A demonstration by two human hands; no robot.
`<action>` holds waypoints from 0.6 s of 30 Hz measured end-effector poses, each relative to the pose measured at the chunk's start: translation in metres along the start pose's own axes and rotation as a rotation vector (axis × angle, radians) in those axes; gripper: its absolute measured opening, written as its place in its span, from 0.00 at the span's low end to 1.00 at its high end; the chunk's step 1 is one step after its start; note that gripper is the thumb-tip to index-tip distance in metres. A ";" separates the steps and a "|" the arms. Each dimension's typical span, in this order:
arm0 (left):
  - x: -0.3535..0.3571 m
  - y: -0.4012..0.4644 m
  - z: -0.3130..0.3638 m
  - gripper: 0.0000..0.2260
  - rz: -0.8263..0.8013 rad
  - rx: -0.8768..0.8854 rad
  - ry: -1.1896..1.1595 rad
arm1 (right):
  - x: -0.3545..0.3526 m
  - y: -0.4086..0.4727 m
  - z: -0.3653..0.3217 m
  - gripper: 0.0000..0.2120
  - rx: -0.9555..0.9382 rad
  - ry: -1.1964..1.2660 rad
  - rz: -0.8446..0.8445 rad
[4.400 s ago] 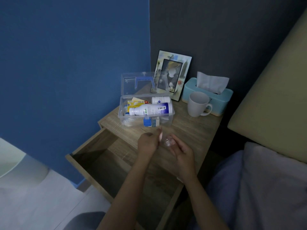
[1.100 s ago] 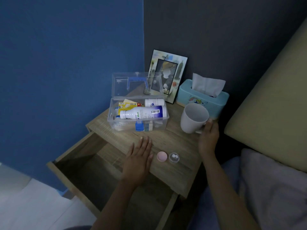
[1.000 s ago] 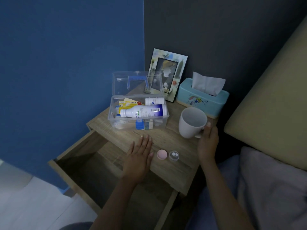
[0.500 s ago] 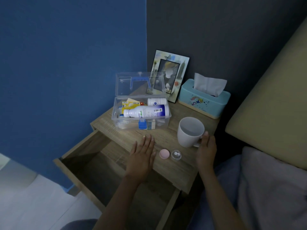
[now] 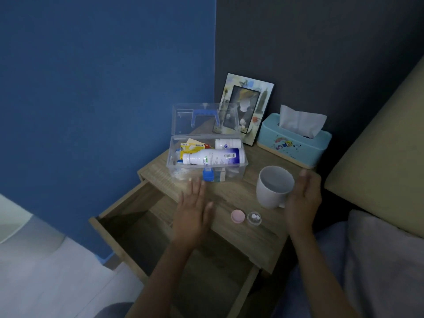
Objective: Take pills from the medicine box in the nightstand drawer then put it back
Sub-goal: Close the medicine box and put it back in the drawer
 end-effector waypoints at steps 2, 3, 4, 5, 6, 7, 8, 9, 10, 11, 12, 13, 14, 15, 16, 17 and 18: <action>-0.019 0.011 -0.006 0.26 0.126 -0.064 0.008 | 0.022 0.008 -0.028 0.18 -0.079 0.090 -0.070; -0.027 0.018 -0.010 0.27 0.169 -0.093 0.007 | 0.037 0.014 -0.040 0.18 -0.095 0.149 -0.124; -0.035 0.025 -0.013 0.27 0.199 -0.126 -0.006 | 0.055 0.021 -0.051 0.19 -0.088 0.190 -0.191; -0.040 0.032 -0.017 0.28 0.217 -0.167 -0.032 | 0.073 0.030 -0.058 0.19 -0.064 0.184 -0.271; -0.044 0.038 -0.022 0.28 0.225 -0.216 -0.069 | 0.092 0.039 -0.062 0.19 -0.037 0.140 -0.356; -0.047 0.043 -0.026 0.29 0.224 -0.267 -0.116 | 0.109 0.049 -0.061 0.20 -0.017 0.088 -0.435; -0.048 0.048 -0.031 0.30 0.216 -0.311 -0.166 | 0.125 0.060 -0.058 0.21 0.006 0.024 -0.500; -0.049 0.051 -0.034 0.30 0.200 -0.344 -0.208 | 0.139 0.069 -0.052 0.22 0.037 -0.055 -0.552; -0.049 0.054 -0.038 0.31 0.177 -0.364 -0.239 | 0.150 0.079 -0.047 0.24 0.079 -0.133 -0.603; -0.049 0.056 -0.040 0.31 0.148 -0.376 -0.264 | 0.160 0.088 -0.042 0.26 0.127 -0.194 -0.641; -0.048 0.058 -0.041 0.31 0.118 -0.381 -0.294 | 0.168 0.095 -0.040 0.27 0.173 -0.255 -0.675; -0.048 0.059 -0.042 0.31 0.093 -0.383 -0.329 | 0.174 0.100 -0.040 0.28 0.217 -0.293 -0.709; -0.048 0.060 -0.041 0.30 0.080 -0.383 -0.366 | 0.179 0.103 -0.039 0.29 0.240 -0.324 -0.732; -0.049 0.061 -0.040 0.30 0.078 -0.384 -0.396 | 0.183 0.106 -0.037 0.30 0.279 -0.299 -0.734; -0.049 0.061 -0.039 0.29 0.083 -0.384 -0.417 | 0.186 0.109 -0.036 0.31 0.328 -0.253 -0.719; -0.050 0.062 -0.038 0.29 0.087 -0.385 -0.431 | 0.187 0.110 -0.036 0.32 0.391 -0.184 -0.697; -0.051 0.062 -0.037 0.29 0.088 -0.386 -0.444 | 0.188 0.111 -0.036 0.33 0.421 -0.120 -0.688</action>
Point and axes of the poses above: each hand's wrist, its own y-axis towards the middle knuckle, its own x-axis out of the palm, z = x × y, the point moved 1 cm from there along y, towards the middle knuckle, and after that the axes turned 2 degrees about -x, right-handed, at the moved point
